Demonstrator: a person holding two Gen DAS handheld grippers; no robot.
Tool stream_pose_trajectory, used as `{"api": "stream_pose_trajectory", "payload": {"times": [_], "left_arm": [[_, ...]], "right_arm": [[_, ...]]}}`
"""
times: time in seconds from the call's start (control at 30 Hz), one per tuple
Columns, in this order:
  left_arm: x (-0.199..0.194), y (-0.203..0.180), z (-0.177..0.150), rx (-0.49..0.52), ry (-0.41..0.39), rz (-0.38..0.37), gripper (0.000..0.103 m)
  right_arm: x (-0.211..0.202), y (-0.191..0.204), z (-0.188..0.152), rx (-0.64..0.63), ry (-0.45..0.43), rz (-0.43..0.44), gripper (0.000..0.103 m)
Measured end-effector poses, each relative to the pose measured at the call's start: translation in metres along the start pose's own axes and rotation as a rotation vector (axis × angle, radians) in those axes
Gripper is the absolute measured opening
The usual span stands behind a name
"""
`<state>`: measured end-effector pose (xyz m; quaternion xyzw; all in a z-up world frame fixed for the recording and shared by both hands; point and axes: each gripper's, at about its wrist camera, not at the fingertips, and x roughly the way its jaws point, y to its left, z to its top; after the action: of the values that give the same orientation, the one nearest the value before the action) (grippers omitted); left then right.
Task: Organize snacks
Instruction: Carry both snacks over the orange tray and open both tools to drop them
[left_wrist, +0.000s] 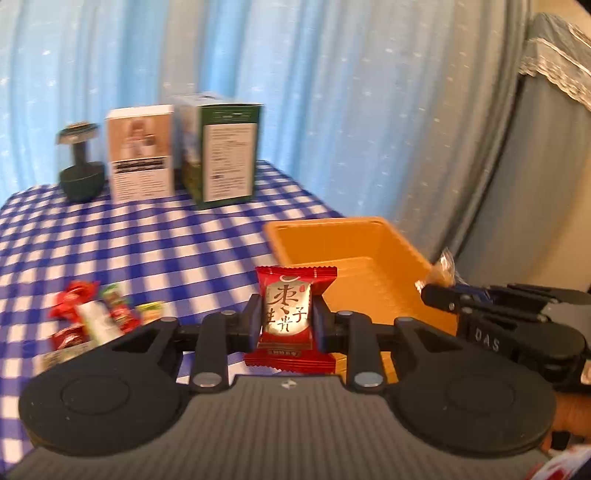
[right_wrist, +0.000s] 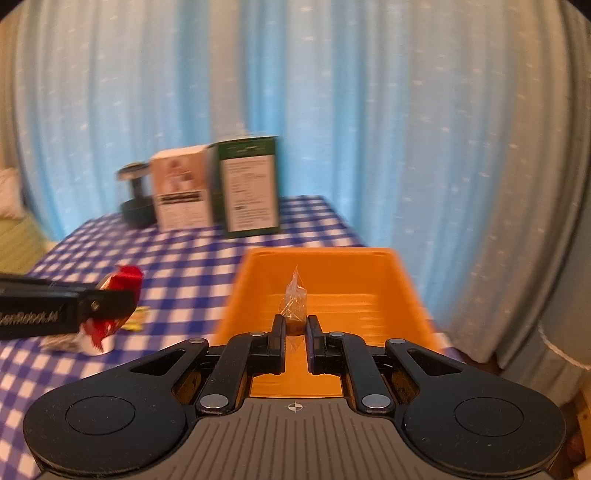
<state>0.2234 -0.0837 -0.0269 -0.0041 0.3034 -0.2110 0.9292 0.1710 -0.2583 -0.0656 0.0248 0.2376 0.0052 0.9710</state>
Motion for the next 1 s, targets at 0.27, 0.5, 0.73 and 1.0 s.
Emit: {"api": "stream_pose_trajectory", "payload": {"times": [0.27,0.5,0.73,1.0], "left_arm": [[0.043,-0.043,0.001,0.075,0.027,-0.064,0.025],[0.068,-0.049,-0.007,0.065,0.043,-0.092,0.046],[0.065,-0.031,-0.011,0.064,0.052,-0.028,0.046],[0.055,-0.017,-0.010,0.050,0.053,-0.006,0.047]], "right_arm": [[0.012,-0.059,-0.009,0.155,0.011,-0.074,0.011],[0.018,-0.077,-0.010,0.204,0.045,-0.070,0.011],[0.023,-0.072,-0.012,0.210,0.072,-0.038,0.011],[0.025,-0.061,-0.010,0.197,0.061,0.023,0.011]]}}
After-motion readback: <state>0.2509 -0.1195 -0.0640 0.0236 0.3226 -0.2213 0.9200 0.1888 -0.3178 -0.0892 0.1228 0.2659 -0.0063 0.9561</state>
